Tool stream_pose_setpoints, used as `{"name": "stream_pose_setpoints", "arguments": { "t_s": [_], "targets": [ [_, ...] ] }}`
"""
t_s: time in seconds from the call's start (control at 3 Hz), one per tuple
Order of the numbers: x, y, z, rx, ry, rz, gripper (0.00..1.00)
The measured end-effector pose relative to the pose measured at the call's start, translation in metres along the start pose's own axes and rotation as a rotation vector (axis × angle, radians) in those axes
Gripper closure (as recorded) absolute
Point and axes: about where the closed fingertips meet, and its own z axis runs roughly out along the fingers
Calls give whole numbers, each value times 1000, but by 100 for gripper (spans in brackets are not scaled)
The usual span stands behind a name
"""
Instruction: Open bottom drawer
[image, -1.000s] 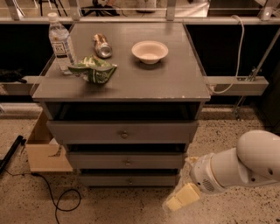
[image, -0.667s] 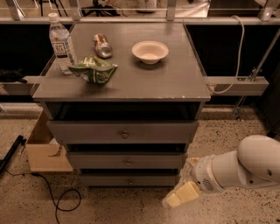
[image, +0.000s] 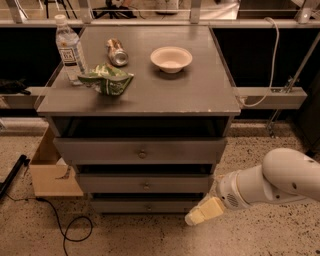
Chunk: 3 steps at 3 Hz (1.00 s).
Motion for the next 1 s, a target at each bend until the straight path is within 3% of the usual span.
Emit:
{"name": "stream_pose_setpoints", "arguments": {
  "t_s": [0.33, 1.0],
  "targets": [
    [0, -1, 1, 1, 5, 2, 0],
    [-24, -28, 53, -86, -58, 50, 0]
  ]
}}
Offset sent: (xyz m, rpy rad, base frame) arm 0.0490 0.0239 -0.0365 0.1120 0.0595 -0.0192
